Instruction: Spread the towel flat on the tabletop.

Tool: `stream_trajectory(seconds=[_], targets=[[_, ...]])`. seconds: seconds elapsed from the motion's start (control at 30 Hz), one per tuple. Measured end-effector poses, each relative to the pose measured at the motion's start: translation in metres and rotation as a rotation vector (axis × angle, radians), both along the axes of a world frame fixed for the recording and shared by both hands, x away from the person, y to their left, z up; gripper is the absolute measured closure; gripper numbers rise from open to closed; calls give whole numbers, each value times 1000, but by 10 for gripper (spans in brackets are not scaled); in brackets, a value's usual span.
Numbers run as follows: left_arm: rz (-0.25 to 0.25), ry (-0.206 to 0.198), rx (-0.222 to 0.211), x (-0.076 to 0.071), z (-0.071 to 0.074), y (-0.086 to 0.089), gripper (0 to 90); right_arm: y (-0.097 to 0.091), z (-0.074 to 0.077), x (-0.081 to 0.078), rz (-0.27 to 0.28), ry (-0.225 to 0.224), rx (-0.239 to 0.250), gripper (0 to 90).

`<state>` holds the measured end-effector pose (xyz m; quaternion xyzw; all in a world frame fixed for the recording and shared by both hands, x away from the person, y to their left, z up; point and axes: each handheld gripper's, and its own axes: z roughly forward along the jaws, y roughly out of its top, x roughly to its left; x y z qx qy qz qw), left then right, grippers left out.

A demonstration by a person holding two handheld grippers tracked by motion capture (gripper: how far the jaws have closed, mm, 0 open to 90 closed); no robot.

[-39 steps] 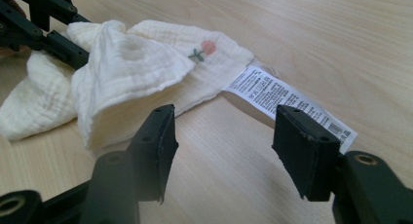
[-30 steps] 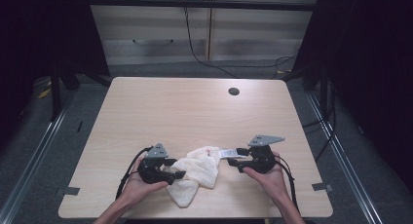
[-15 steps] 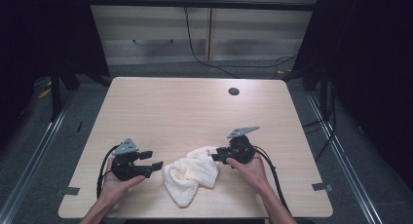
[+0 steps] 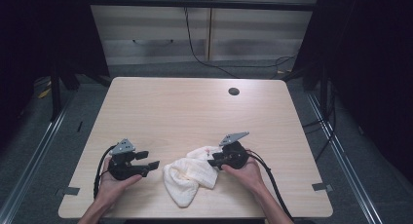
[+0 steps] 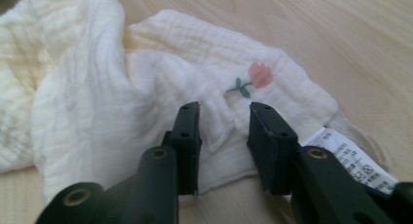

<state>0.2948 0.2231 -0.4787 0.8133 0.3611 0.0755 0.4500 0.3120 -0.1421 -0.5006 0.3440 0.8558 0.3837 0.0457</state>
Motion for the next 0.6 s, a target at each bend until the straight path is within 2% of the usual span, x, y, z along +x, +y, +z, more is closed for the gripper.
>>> stream_trajectory(seconds=[0.1, 0.2, 0.27, 0.37, 0.6], targets=[[1, 3, -1, 1, -1, 1, 358, 2, 0, -3, 2, -45, -39, 721], [2, 3, 1, 1, -1, 1, 358, 3, 0, -3, 12, -54, -36, 800], [3, 2, -1, 1, -1, 2, 358, 3, -1, -2, 19, -39, -8, 868], [5, 3, -1, 1, -1, 3, 358, 0, 0, 0, 2, -22, 26, 875], [4, 6, -6, 2, -1, 3, 358, -10, 10, 1, -17, -28, 99, 876]])
